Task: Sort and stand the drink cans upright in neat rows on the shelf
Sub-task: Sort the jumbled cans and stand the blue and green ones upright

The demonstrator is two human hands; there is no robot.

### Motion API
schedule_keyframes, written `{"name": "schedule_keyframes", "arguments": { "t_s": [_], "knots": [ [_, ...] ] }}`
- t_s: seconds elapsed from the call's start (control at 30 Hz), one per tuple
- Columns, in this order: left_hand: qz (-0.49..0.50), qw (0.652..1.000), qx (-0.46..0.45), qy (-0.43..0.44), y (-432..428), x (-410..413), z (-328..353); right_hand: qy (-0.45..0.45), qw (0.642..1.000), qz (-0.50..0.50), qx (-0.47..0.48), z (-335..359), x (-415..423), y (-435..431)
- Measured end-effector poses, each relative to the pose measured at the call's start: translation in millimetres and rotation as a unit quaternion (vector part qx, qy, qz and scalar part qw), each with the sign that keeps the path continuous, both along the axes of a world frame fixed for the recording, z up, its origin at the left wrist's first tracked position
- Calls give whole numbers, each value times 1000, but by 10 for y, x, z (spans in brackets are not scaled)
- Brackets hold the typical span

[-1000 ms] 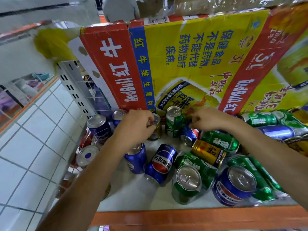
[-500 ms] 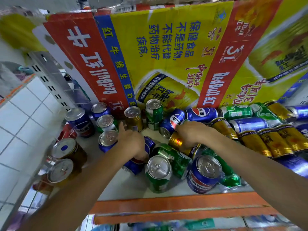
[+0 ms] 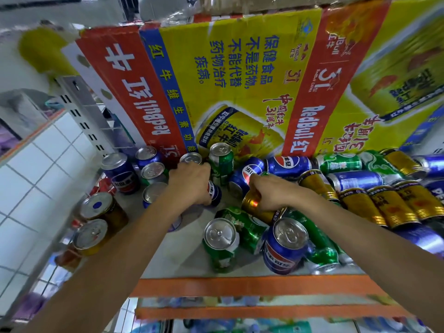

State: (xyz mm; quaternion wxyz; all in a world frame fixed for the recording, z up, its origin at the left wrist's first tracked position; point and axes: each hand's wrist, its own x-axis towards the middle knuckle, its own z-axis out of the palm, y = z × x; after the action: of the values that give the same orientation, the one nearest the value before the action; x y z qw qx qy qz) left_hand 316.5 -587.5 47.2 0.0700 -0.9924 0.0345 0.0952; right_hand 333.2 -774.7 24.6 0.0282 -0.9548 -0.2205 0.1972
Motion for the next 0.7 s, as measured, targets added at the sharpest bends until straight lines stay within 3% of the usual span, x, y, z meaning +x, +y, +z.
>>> {"name": "schedule_keyframes", "arguments": {
  "t_s": [0.13,0.23,0.37,0.43,0.53,0.7],
  "knots": [
    [-17,997,66,21,29,94,9,20,995,48,-79,-2,29,44],
    [-42,997,56,18,84,145,-36,6,991,73,-115,-30,43,105],
    [-108,993,44,-33,139,162,-102,-10,1000,16,-19,104,68,-5],
    [-162,986,-22,-40,110,167,-117,-59,997,-34,46,134,33,-104],
    [-233,967,-102,-7,-40,106,-78,-107,987,-70,102,12,-66,-181],
    [-268,956,-60,105,-194,-7,-54,-102,984,-72,128,-89,-90,-225]
  ]
}}
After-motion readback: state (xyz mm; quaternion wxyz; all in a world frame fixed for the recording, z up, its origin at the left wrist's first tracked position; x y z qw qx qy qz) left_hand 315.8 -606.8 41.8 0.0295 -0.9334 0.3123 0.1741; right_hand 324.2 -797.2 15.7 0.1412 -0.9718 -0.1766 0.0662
